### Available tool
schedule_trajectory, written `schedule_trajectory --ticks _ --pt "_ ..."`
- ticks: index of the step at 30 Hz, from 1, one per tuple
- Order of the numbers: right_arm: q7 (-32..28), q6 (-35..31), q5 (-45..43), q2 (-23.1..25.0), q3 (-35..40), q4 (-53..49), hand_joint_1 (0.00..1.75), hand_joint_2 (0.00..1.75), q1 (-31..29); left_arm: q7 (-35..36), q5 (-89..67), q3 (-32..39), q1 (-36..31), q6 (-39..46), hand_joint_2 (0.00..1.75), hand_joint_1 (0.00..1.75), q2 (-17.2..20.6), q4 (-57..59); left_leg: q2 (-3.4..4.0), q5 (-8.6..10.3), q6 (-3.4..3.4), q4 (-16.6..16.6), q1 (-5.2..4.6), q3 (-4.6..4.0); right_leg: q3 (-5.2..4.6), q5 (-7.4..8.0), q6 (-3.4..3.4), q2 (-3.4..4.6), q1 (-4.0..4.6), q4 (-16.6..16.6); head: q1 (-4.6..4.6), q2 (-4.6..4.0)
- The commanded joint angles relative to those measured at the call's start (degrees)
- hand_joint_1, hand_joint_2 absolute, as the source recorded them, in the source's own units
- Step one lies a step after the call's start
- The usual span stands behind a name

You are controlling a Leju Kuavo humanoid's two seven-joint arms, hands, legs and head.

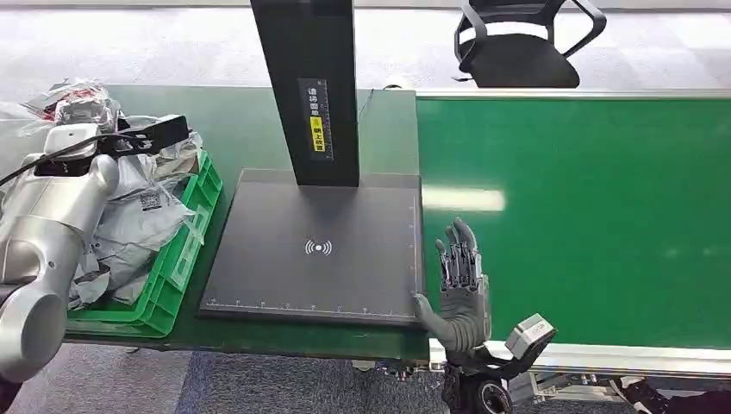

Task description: Moved the parcel from conveyor to table for the left to box.

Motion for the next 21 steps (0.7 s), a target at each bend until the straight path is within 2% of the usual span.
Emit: schedule_trajectory --ticks 1,2,3,4,5,21 --pt "0.36 0.13 0.36 -0.32 -1.59 3.01 0.00 1.75 -1.95 0.98 -1.30 -0.92 -2.87 -0.66 1.75 1.43 -0.64 3.84 0.00 -0.01 0.04 -0.01 0.04 0.05 0.10 -0.01 0.00 -0.12 0.06 -0.06 0.00 0.00" --pt "0.37 0.16 0.40 -0.35 -1.63 3.15 0.00 1.75 -2.01 1.17 -1.30 -0.85 -2.92 -0.71 1.75 1.31 -0.62 3.90 0.00 0.00 0.04 0.00 0.03 0.03 0.07 0.00 0.00 -0.10 0.05 -0.05 -0.02 0.00" --pt "0.37 0.17 0.41 -0.37 -1.64 3.22 0.00 1.75 -2.02 1.24 -1.30 -0.81 -2.91 -0.73 1.75 0.49 -0.54 3.94 -0.01 -0.01 0.06 0.00 0.05 0.06 0.12 -0.01 0.00 -0.14 0.07 -0.06 0.00 0.00" --pt "0.36 0.21 0.44 -0.42 -1.68 3.41 0.00 1.75 -2.06 1.42 -1.30 -0.77 -2.95 -0.80 1.75 0.17 -0.43 4.01 0.00 -0.01 0.04 0.01 0.05 0.03 0.08 0.00 0.01 -0.09 0.06 -0.05 0.00 0.00" --pt "0.33 0.28 0.45 -0.46 -1.71 3.56 0.00 1.75 -2.09 1.49 -1.30 -0.67 -3.00 -0.88 1.75 0.00 -0.36 4.10 0.01 0.00 0.05 -0.02 0.05 0.06 0.12 0.01 0.01 -0.12 0.07 -0.08 0.00 0.00" --pt "0.24 0.36 0.53 -0.51 -1.75 3.92 0.00 1.75 -2.11 1.55 -1.25 -0.55 -2.46 -0.52 1.75 0.00 -0.27 4.01 0.04 -0.01 0.05 -0.03 0.04 0.08 0.12 0.01 0.01 -0.09 0.06 -0.07 0.00 0.00"
